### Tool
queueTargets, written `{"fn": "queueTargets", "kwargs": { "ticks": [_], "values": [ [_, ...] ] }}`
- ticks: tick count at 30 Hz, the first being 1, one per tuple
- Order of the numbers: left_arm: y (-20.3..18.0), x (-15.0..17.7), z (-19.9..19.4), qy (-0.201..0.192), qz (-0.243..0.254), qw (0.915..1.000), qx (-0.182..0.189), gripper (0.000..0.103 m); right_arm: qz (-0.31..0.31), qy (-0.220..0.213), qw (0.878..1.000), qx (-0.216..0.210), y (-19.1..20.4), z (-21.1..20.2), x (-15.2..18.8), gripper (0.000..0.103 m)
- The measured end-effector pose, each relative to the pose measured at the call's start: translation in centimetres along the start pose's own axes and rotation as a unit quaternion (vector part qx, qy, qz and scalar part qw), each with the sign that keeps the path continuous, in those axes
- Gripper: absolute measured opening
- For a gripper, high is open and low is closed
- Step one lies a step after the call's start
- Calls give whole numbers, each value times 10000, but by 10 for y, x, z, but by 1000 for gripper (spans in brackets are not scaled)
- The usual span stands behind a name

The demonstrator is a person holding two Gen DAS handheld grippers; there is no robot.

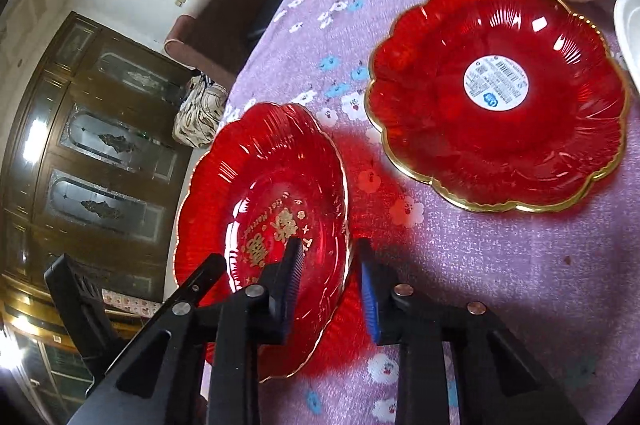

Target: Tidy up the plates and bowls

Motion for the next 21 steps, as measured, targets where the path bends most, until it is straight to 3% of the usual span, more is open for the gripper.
{"fn": "queueTargets", "kwargs": {
  "ticks": [2,4,7,16,21],
  "values": [
    [2,0,2,-51,-32,9998,-187,30,-12,-14,9999,144,-1,0,2,9],
    [4,0,3,-23,-24,9996,-264,16,-60,-68,9998,171,-1,-4,4,10],
    [6,3,0,-3,-41,9997,-239,15,-204,-201,9993,234,3,-13,9,10],
    [7,1,-53,-634,4,9979,-127,14,-599,-592,9964,71,37,-62,24,9],
    [11,4,-59,-671,20,9977,-109,15,-724,-697,9949,46,48,-73,34,9]
  ]
}}
Point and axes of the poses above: each gripper's, at about its wrist camera, not at the fingertips, and z roughly the way its jaws point, y to its left, x to its underside, the point moved 1 cm from there along z, roughly the way its jaws point, and after that the axes turned 7 degrees about -x, right-handed, at the moved point
